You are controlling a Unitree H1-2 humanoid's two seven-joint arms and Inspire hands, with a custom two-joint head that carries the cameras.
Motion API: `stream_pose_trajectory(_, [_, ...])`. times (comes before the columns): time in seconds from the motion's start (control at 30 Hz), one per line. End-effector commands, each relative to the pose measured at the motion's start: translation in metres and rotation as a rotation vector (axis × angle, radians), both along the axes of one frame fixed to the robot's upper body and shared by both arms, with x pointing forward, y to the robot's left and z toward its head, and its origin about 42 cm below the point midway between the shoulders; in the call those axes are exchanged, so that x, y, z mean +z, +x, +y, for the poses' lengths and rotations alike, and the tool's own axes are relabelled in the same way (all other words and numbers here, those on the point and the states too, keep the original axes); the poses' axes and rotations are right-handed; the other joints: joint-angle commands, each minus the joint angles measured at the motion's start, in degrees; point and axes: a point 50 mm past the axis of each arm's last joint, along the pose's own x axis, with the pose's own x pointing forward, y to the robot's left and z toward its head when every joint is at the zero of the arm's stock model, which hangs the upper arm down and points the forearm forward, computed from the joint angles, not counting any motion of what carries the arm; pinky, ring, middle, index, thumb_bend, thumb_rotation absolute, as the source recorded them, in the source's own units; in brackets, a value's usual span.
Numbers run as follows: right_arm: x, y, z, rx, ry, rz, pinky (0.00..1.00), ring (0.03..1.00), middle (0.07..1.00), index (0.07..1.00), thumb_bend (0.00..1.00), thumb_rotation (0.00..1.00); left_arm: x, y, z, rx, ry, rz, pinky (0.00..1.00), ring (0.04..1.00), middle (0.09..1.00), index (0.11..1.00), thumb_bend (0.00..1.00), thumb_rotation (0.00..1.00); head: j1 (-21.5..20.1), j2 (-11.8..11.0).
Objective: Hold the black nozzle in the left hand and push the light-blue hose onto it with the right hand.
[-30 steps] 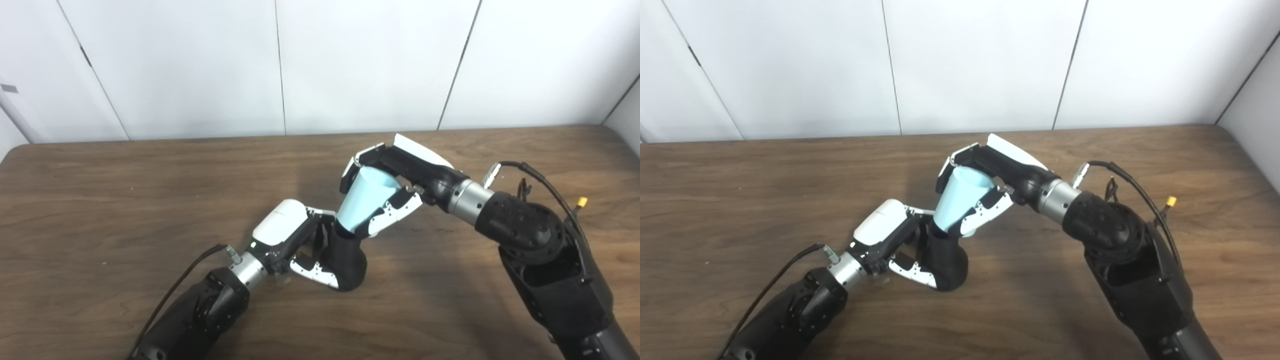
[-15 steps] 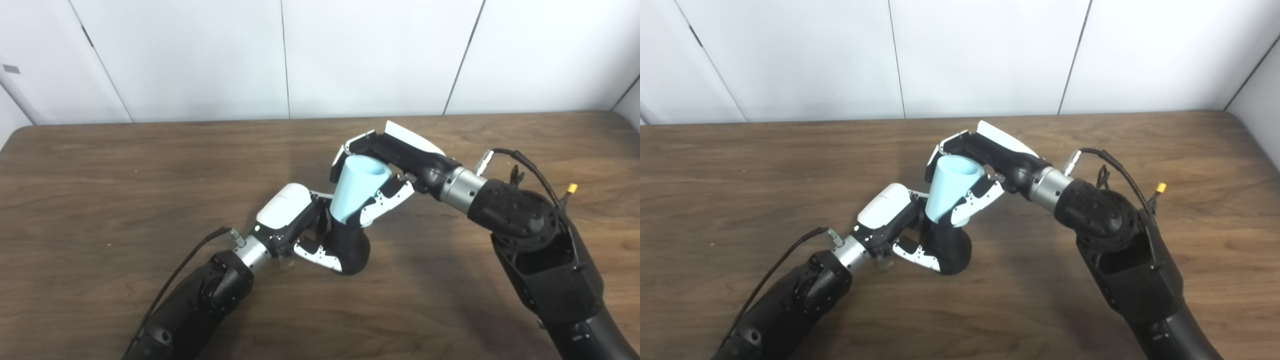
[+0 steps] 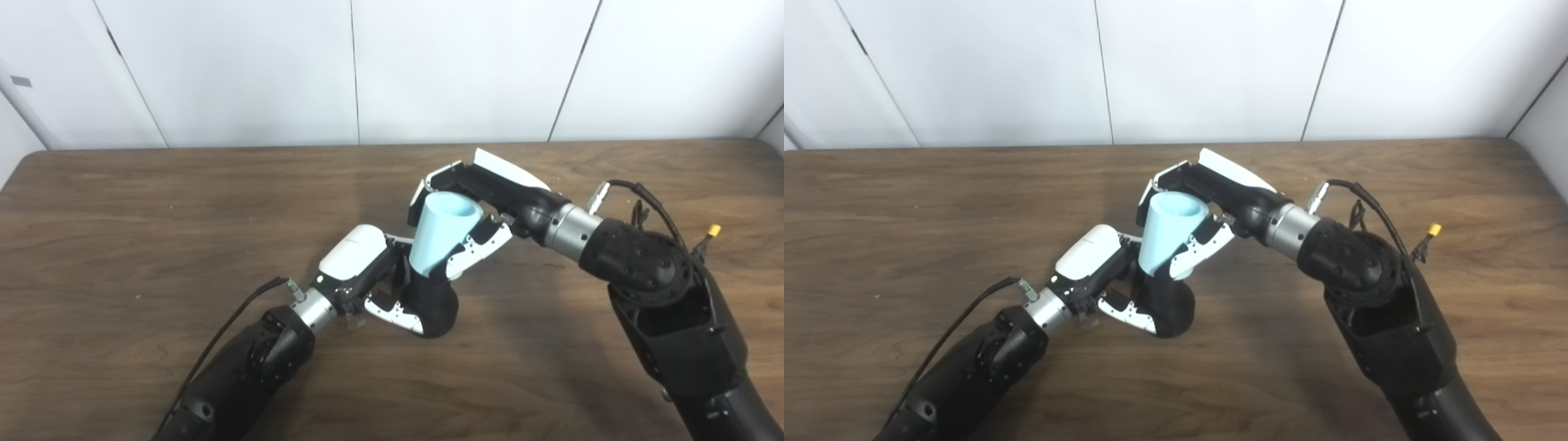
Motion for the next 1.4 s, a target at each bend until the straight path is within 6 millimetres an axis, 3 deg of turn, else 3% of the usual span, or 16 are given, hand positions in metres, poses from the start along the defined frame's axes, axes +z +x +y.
stream_pose_trajectory(0.0, [0.006,-0.009,0.008,0.073,-0.009,-0.013,0.35,0.416,0.488,0.512,0.52,0.00,-0.063,-0.041,0.007,-0.009,0.178,0.218,0.25,0.376,0.427,0.512,0.50,0.00,0.0,0.0])
stream_pose_trajectory(0.27, [-0.006,-0.012,0.004,0.081,-0.055,-0.035,0.41,0.421,0.484,0.509,0.52,0.00,-0.064,-0.040,0.009,-0.008,0.177,0.231,0.27,0.378,0.430,0.514,0.50,0.00,-0.1,0.2])
stream_pose_trajectory(0.43, [-0.016,-0.014,0.004,0.115,-0.048,-0.072,0.34,0.406,0.487,0.506,0.52,0.00,-0.063,-0.042,0.009,-0.008,0.179,0.234,0.27,0.378,0.431,0.514,0.50,0.00,0.1,0.6])
stream_pose_trajectory(0.73, [-0.029,-0.018,0.007,0.181,-0.102,-0.158,0.36,0.413,0.494,0.495,0.52,0.00,-0.061,-0.043,0.009,-0.013,0.185,0.242,0.26,0.372,0.430,0.515,0.50,0.00,0.0,1.2])
stream_pose_trajectory(1.37, [-0.029,-0.023,0.013,0.308,-0.296,-0.348,0.32,0.403,0.476,0.507,0.52,0.00,-0.062,-0.044,0.009,-0.022,0.178,0.255,0.26,0.373,0.432,0.514,0.50,0.00,-0.1,1.9])
